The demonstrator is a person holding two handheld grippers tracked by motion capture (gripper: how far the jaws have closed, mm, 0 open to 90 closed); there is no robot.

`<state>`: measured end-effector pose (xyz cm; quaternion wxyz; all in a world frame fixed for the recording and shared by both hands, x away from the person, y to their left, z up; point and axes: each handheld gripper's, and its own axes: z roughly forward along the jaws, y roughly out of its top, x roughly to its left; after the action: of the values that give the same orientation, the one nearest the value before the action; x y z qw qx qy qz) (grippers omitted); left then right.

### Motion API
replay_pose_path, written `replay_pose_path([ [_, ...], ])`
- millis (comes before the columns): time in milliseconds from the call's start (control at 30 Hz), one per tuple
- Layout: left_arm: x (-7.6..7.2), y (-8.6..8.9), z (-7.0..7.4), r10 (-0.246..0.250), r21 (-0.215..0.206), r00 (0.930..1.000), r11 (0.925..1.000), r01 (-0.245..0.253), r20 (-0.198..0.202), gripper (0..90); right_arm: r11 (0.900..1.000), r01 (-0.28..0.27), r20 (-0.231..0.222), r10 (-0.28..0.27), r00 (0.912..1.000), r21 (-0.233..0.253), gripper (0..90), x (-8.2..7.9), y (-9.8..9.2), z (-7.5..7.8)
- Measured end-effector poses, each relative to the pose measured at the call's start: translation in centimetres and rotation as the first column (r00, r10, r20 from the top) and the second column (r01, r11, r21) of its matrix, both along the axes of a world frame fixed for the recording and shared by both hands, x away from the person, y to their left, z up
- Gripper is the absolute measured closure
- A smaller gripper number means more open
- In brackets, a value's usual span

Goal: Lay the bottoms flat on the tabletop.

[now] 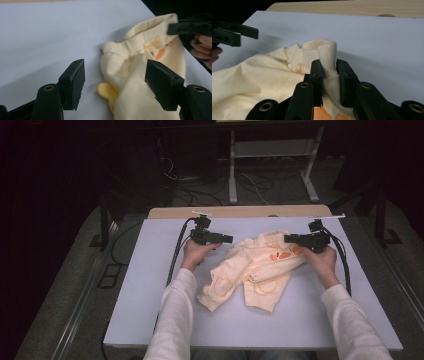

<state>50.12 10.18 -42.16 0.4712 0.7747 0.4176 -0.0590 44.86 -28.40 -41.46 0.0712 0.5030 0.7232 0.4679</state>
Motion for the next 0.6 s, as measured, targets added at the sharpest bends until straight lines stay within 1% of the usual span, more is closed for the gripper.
replay_pose_path([
  [33, 0.3, -0.2, -0.5, 0.007, -0.004, 0.9999, 1.0000, -0.007, -0.008, 31.8, 1.000, -0.001, 0.003, 0.001, 1.0000, -0.001, 75.2, 0.0, 0.0, 0.0],
  [100, 0.7, -0.7, -1.2, 0.007, -0.010, 0.9997, 0.9999, -0.008, -0.024, 31.9, 1.000, -0.005, 0.005, 0.005, 1.0000, 0.000, 75.2, 0.0, 0.0, 0.1],
  [167, 1.0, -1.1, -1.9, 0.005, -0.008, 0.9991, 1.0000, -0.006, -0.042, 31.8, 1.000, -0.006, 0.004, 0.006, 1.0000, 0.002, 75.2, 0.0, 0.0, 0.1],
  [267, 1.2, -1.8, -2.7, -0.006, -0.029, 0.9980, 0.9996, 0.004, -0.063, 32.1, 1.000, -0.009, 0.004, 0.009, 0.9999, 0.003, 75.2, 0.0, 0.0, 0.1],
  [333, 1.2, -2.3, -3.0, -0.013, -0.021, 0.9979, 0.9997, 0.012, -0.064, 32.7, 1.000, -0.010, 0.004, 0.010, 0.9999, 0.003, 75.2, 0.0, 0.0, 0.1],
  [400, 1.2, -2.9, -3.3, -0.035, -0.011, 0.9967, 0.9994, 0.034, -0.073, 32.9, 1.000, -0.011, 0.004, 0.011, 0.9999, 0.006, 75.2, 0.0, 0.0, 0.1],
  [433, 1.2, -3.2, -3.4, -0.038, 0.003, 0.9965, 0.9993, 0.038, -0.075, 33.4, 1.000, -0.012, 0.005, 0.012, 0.9999, 0.006, 75.2, 0.0, 0.0, 0.1],
  [467, 1.2, -3.3, -3.4, -0.041, 0.014, 0.9966, 0.9990, 0.042, -0.072, 35.2, 1.000, -0.012, 0.004, 0.012, 0.9999, 0.007, 75.2, 0.0, 0.0, 0.1],
  [500, 1.2, -3.5, -3.5, -0.037, 0.011, 0.9965, 0.9992, 0.038, -0.075, 38.7, 1.000, -0.012, 0.004, 0.012, 0.9999, 0.008, 75.2, 0.0, 0.1, 0.1],
  [533, 1.2, -3.7, -3.5, -0.055, 0.011, 0.9957, 0.9984, 0.056, -0.075, 41.5, 1.000, -0.013, 0.005, 0.013, 0.9999, 0.006, 75.2, 0.0, 0.1, 0.1],
  [567, 1.2, -3.8, -3.5, -0.070, 0.017, 0.9953, 0.9973, 0.071, -0.068, 46.0, 1.000, -0.016, 0.006, 0.016, 0.9999, 0.006, 75.2, 0.0, 0.1, 0.1],
  [600, 1.1, -4.0, -3.5, -0.078, 0.029, 0.9949, 0.9963, 0.080, -0.063, 56.3, 1.000, -0.017, 0.008, 0.017, 0.9998, 0.005, 75.2, 0.0, 0.1, 0.1],
])
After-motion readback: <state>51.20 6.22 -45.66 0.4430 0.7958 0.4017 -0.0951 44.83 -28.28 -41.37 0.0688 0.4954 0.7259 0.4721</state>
